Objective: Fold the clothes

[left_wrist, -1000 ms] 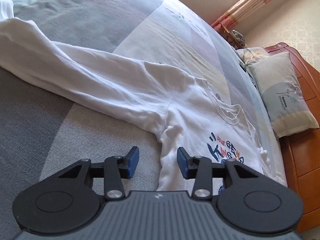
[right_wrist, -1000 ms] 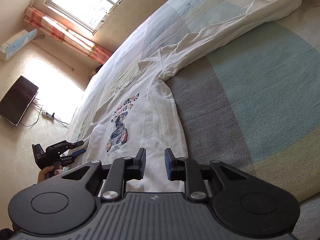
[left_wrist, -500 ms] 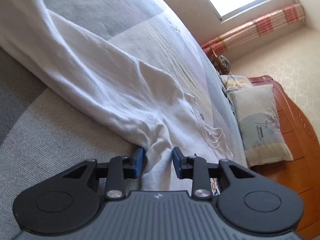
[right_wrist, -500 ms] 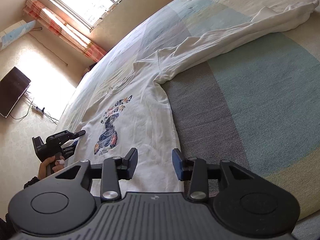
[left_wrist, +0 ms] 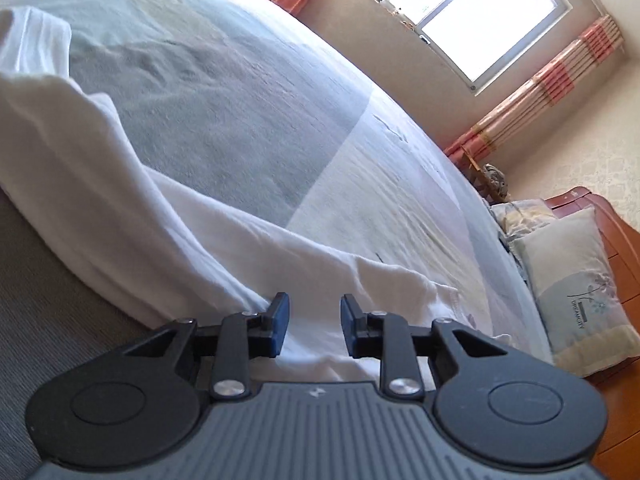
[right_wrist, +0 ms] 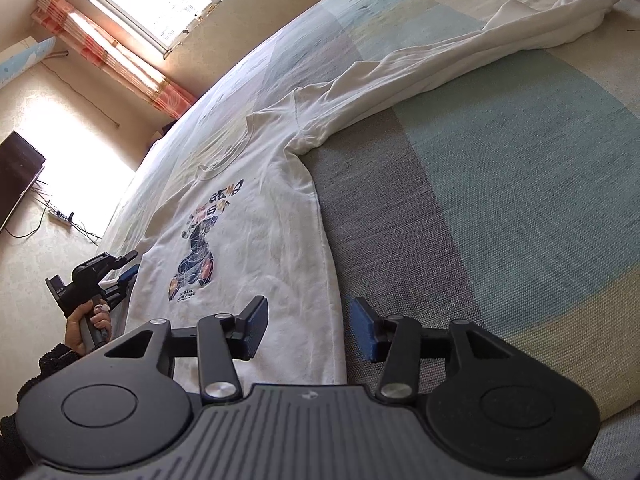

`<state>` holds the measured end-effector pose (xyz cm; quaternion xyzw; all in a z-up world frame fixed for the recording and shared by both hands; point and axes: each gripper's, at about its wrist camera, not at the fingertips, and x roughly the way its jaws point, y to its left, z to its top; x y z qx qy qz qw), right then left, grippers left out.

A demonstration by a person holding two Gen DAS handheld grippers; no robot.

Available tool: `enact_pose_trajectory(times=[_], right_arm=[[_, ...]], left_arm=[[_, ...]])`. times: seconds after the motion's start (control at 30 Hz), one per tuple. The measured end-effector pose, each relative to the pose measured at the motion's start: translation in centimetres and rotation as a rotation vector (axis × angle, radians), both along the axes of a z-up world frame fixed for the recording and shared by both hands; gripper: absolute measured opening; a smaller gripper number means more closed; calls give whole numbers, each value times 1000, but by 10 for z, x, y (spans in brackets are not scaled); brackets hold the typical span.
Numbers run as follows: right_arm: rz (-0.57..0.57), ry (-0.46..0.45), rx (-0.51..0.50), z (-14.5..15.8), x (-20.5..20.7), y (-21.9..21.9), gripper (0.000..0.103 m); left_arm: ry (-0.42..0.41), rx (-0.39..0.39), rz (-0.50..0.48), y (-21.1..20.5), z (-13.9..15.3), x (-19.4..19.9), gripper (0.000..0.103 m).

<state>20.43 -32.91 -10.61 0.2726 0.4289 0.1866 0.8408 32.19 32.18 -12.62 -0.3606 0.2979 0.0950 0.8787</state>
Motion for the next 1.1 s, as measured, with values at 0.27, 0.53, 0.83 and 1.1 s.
enact_pose_trajectory(times=[0.27,0.53,0.83,1.1], right_arm=[[-23,1,-16,-1,1,-5,57],[1,-5,4,-3,3,7,57],[-41,-6,-4,-5,-4,-6,58],[-69,-17,-5,-3,-9,-18,58]], left_arm=[[37,-131,-146,-29,13,-27,27],[82,-128,-165,-62,-11,-7,30],[164,302,-216,-122,12,1,8],[216,416,-166,-91,28,4,7]])
